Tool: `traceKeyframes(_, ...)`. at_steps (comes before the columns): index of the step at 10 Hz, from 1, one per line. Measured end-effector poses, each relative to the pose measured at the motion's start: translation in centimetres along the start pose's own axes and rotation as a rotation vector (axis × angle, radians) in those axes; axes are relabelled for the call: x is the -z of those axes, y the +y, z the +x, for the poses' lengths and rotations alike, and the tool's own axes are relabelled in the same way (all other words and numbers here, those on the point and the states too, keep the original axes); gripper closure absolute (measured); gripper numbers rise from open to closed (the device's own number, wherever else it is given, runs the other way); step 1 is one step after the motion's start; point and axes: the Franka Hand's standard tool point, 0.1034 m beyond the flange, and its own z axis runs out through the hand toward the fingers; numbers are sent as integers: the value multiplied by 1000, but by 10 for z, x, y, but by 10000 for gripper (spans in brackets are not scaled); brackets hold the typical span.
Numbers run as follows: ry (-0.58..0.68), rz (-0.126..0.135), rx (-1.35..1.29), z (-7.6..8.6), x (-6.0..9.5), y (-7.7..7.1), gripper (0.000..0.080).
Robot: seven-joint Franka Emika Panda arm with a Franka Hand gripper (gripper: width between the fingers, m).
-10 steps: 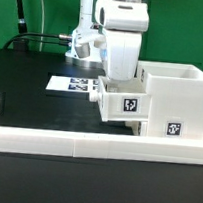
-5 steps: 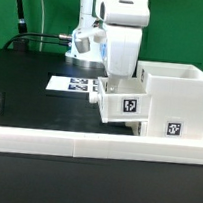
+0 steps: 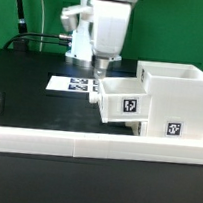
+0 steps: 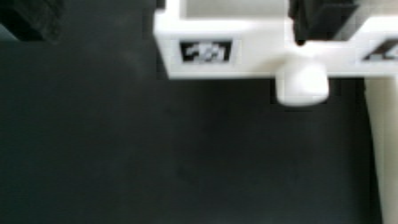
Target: Assemble drawer
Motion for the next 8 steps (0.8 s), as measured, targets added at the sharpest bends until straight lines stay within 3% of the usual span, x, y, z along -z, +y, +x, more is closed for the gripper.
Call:
traceKeyframes(2,-3,11,22,-30,-3,-6,151)
traceKeyframes(6,50,13,33,-36,-8,-9,151)
traceKeyframes(8,137,42,27,-32,-26,-8,151)
